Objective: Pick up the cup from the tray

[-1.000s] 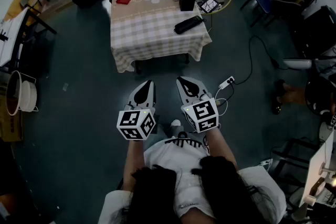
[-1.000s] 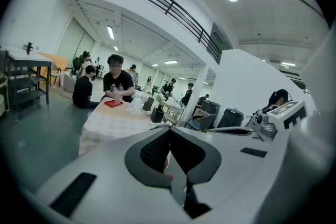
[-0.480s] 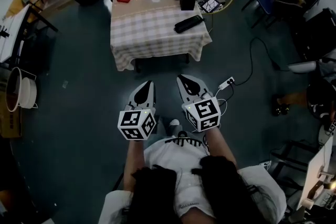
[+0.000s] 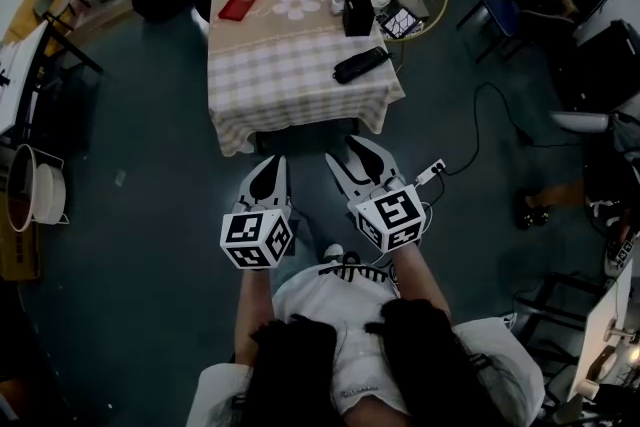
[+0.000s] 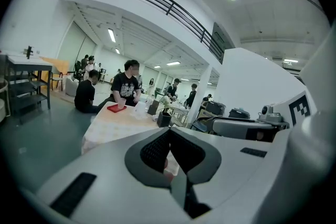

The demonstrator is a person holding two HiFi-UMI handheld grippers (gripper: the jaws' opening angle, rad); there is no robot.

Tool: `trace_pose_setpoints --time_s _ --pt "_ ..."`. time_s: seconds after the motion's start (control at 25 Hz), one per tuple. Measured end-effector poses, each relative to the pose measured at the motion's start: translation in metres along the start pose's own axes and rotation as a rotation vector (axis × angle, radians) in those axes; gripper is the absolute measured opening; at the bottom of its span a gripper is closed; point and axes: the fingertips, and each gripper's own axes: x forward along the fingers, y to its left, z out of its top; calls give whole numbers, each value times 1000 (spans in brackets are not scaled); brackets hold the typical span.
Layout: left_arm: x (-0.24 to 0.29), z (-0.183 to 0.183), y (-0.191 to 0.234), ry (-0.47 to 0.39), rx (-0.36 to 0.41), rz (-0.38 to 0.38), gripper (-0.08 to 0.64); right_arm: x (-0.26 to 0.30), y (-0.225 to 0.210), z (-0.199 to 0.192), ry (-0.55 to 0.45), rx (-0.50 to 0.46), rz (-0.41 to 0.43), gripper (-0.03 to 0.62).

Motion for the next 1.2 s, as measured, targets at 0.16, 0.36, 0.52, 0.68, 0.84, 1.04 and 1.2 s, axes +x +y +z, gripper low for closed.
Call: trace_pose_setpoints --time_s 0.16,0.36,0.52,0.68,0.84,1.04,1.2 --pt "28 21 28 1 3 4 8 35 -15 15 -11 10 -8 175" --pt "63 49 72 -2 -13 11 8 86 -28 32 -7 7 -11 197" --pt "87 75 99 -7 11 2 8 123 -36 48 -10 1 -26 212" --pt "102 89 123 3 33 -15 8 154 -37 55 -8 -1 -40 225" --pt "115 101 144 14 53 -34 8 180 -38 65 -13 -2 -58 239" --pt "125 119 163 9 67 -46 8 205 -39 74 -12 1 -72 252" --pt "128 129 178 6 72 -37 8 225 -40 82 -22 -5 -68 257"
